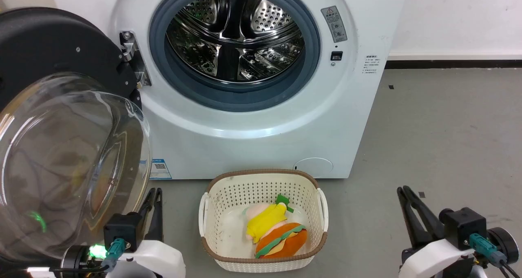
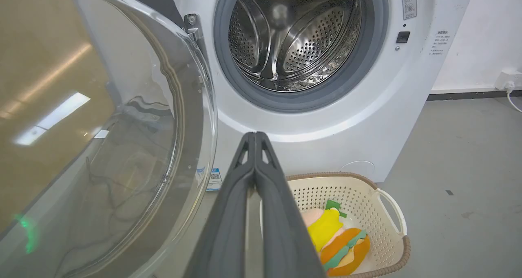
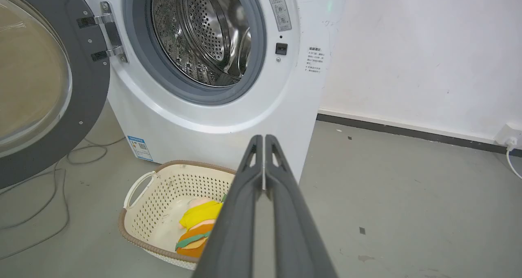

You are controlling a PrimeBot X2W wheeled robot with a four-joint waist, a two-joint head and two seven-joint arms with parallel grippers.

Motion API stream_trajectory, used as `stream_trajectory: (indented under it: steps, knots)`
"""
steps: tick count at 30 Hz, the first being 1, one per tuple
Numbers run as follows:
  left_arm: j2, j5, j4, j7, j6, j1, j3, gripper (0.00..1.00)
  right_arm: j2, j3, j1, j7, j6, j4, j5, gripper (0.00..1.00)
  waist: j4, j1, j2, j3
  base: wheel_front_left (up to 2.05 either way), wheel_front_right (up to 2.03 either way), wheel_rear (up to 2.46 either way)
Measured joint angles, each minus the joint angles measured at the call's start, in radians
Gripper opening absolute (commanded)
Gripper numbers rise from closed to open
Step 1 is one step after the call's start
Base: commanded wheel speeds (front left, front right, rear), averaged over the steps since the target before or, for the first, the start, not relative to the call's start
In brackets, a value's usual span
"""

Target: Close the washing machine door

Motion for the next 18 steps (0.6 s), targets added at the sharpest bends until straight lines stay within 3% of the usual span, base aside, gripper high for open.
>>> stream_trajectory:
  steps: [18]
  knots:
    - [0.0, -0.011, -0.001, -0.026, 0.029, 0.0, -0.015, 1.0, 0.0, -0.023, 0.001, -0.024, 0.0, -0.003, 0.034, 1.0, 0.005, 0.0, 0.0, 0.004, 0.0, 0.0, 0.0]
